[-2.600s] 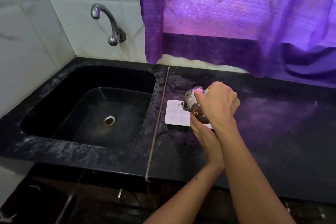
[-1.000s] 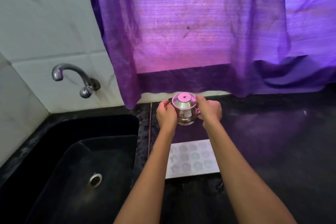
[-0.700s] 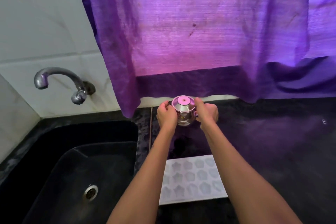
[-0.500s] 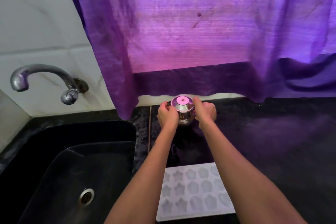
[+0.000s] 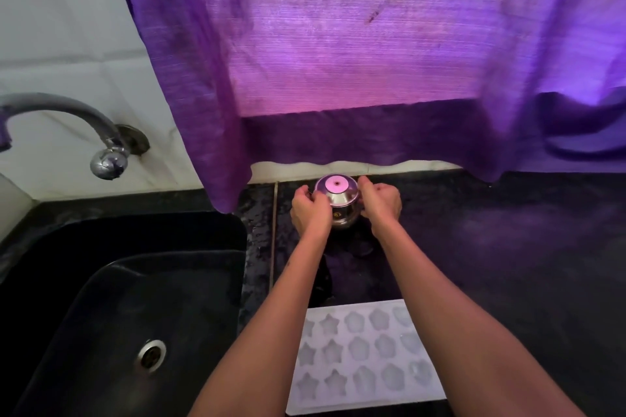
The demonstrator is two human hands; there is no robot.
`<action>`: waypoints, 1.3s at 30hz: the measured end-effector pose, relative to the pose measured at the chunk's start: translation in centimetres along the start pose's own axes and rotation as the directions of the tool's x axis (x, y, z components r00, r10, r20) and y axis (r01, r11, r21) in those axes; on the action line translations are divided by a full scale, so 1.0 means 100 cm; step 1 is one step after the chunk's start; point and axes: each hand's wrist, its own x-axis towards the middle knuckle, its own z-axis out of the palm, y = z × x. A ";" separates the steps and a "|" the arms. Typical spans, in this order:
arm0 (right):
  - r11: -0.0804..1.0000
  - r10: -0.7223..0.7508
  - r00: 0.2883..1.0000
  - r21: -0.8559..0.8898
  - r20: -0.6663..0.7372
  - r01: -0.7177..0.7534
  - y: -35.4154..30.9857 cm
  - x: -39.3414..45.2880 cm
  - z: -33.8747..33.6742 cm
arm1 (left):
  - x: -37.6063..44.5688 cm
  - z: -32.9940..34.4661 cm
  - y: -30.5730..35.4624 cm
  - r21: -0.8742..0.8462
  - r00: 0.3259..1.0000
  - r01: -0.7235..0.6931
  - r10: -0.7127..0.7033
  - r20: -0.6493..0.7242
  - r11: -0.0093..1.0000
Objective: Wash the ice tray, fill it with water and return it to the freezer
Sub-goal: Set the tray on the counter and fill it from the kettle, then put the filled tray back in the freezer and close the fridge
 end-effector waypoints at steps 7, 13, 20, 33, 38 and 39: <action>0.974 -0.131 0.988 -0.197 -0.083 0.112 0.003 -0.026 -0.045 | -0.022 -0.044 -0.006 0.061 0.992 -0.128 0.129 -0.011 0.990; 0.893 -0.113 0.965 -0.449 -0.237 -0.005 0.059 -0.083 -0.115 | -0.085 -0.113 -0.060 0.151 0.968 -0.146 0.173 -0.185 0.978; 0.778 -0.164 0.970 -0.628 -0.182 0.014 0.111 -0.125 -0.150 | -0.134 -0.129 -0.096 0.289 0.962 0.006 0.073 -0.261 0.957; 0.771 -0.191 0.972 -0.634 -0.136 0.063 0.133 -0.156 -0.149 | -0.156 -0.135 -0.120 0.450 0.997 0.075 -0.066 -0.035 0.890; 0.807 -0.203 0.962 -0.588 -0.182 0.059 0.132 -0.163 -0.141 | -0.153 -0.138 -0.122 0.313 0.995 0.091 -0.077 -0.055 0.945; 0.817 -0.205 0.960 -0.573 -0.189 0.062 0.131 -0.165 -0.138 | -0.153 -0.140 -0.121 0.293 0.995 0.095 -0.078 -0.069 0.951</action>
